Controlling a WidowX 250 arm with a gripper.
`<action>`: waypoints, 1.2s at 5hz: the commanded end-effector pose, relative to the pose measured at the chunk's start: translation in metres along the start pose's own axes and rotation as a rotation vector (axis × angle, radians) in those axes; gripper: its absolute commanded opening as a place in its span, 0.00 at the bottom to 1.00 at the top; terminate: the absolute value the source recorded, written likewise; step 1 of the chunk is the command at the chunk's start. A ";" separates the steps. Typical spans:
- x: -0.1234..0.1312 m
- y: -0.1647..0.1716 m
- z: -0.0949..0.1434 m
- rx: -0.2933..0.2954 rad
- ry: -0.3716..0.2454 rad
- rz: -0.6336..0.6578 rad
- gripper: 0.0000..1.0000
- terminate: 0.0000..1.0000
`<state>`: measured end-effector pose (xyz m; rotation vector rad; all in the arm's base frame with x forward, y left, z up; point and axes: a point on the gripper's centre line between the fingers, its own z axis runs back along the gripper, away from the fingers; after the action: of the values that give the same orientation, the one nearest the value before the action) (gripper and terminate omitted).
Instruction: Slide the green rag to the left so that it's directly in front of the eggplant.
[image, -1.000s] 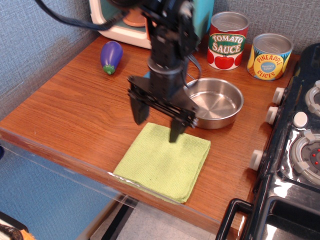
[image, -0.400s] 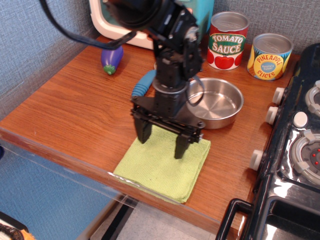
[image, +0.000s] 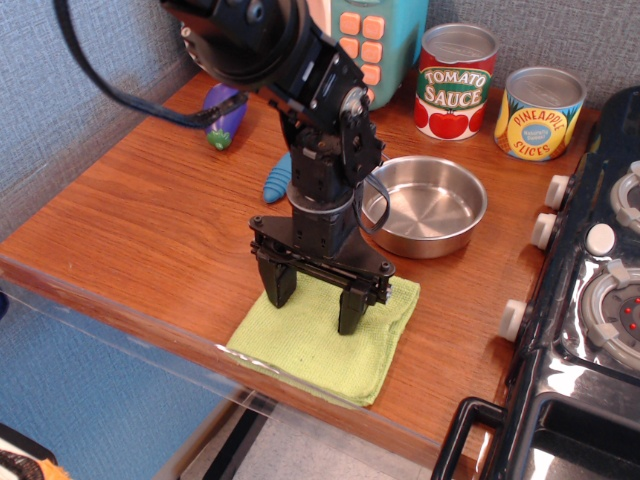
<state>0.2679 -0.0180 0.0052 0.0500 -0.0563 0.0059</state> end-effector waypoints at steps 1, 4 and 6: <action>-0.009 0.002 -0.026 0.034 0.035 -0.005 1.00 0.00; -0.006 0.021 -0.030 0.031 0.056 0.037 1.00 0.00; 0.005 0.077 -0.016 0.107 0.033 -0.071 1.00 0.00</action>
<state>0.2850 0.0398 0.0060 0.1448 -0.0768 -0.0927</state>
